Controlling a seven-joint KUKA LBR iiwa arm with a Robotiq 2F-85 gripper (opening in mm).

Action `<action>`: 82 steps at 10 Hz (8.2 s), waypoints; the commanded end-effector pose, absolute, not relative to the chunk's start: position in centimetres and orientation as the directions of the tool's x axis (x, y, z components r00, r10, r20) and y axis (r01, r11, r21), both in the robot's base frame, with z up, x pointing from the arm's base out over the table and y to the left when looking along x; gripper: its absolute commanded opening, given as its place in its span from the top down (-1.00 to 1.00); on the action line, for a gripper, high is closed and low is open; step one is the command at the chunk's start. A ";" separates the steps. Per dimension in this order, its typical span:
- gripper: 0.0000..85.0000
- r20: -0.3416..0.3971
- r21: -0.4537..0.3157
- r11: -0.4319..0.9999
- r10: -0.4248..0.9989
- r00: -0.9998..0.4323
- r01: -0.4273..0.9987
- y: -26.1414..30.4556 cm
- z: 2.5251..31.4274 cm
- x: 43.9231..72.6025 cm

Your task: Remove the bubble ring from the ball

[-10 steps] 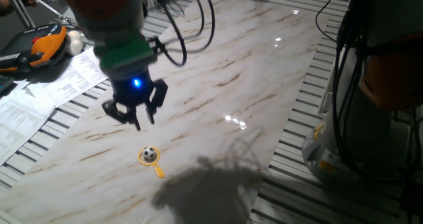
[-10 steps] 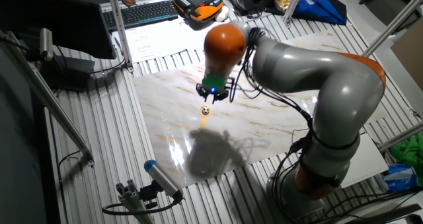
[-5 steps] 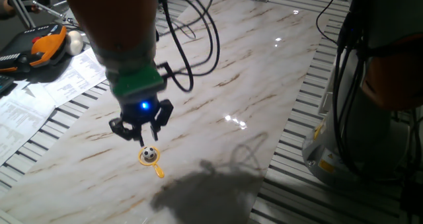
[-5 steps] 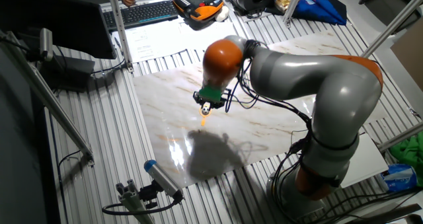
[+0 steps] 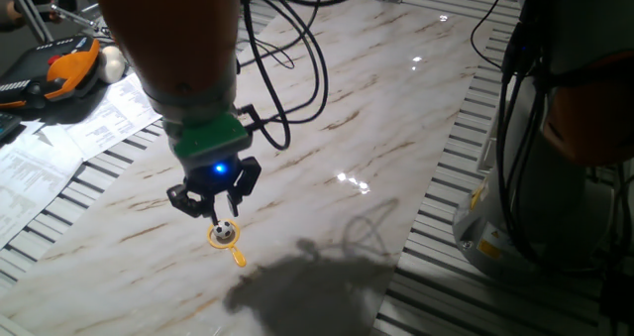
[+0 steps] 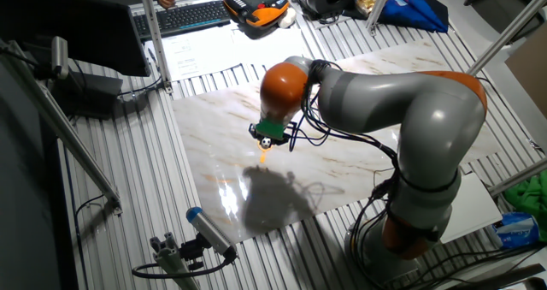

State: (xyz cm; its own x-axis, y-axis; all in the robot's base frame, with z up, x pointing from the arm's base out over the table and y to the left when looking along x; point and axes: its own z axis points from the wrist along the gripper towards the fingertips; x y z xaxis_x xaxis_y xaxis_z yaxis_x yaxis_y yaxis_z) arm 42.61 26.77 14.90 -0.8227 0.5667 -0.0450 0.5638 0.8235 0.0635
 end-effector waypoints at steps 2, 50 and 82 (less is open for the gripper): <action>0.20 -0.046 0.066 0.823 0.567 -0.823 0.564 26.6 14.4 42.8; 0.20 -0.043 0.047 0.838 0.546 -0.837 0.544 25.8 2.2 44.1; 1.00 0.034 0.007 0.956 0.292 -0.956 0.293 21.3 8.7 46.9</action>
State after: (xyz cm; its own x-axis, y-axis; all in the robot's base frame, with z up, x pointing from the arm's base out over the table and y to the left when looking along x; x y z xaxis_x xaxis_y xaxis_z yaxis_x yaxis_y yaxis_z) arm 46.96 21.26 8.71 -0.9561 0.2911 0.0330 0.2915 0.9566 0.0058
